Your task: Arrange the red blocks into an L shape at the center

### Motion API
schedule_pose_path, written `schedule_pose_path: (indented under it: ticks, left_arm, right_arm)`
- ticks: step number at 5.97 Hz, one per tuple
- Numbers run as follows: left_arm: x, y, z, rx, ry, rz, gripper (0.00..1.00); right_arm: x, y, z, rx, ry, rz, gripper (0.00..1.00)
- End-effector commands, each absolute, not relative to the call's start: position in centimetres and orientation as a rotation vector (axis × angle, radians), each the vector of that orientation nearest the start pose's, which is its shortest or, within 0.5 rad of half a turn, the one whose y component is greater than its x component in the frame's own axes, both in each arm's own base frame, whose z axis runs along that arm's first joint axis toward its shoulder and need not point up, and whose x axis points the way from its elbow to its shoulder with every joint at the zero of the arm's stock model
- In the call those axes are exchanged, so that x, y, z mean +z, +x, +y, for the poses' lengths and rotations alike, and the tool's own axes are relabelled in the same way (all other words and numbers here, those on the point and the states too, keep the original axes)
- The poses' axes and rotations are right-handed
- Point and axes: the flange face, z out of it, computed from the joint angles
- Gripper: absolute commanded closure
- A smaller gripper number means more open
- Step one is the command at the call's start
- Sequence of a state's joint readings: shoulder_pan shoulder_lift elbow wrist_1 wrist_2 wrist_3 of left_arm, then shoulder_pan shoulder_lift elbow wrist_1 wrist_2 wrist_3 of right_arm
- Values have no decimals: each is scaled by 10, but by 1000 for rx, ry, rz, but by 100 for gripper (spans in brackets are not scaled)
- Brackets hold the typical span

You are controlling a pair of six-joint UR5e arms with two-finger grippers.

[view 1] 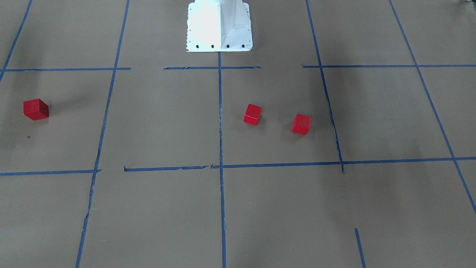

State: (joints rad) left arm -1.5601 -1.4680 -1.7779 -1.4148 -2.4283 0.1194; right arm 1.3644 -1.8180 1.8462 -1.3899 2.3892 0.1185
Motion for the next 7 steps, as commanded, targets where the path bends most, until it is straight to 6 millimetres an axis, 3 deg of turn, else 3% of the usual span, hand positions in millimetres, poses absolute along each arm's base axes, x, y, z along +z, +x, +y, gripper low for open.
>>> schedule_pose_path:
  ticks: [1,2,4,5,7]
  left_arm:
    - [614,-53,-443,101,1,859,0]
    - [610,-53,-444,104,8,859,0]
    - [609,-53,-444,105,9,859,0]
    - [609,-53,-444,107,9,859,0]
    - [609,-52,-444,106,7,860,0]
  right_arm:
    - [594,-85,-400,-216,65,-867,0]
    - [588,-122,-397,-272,89,-837,0]
    - [587,-169,-390,-294,49,-807,0]
    - [588,-181,-388,-318,52,-790,0]
    - [602,-184,-389,-318,34,-773,1]
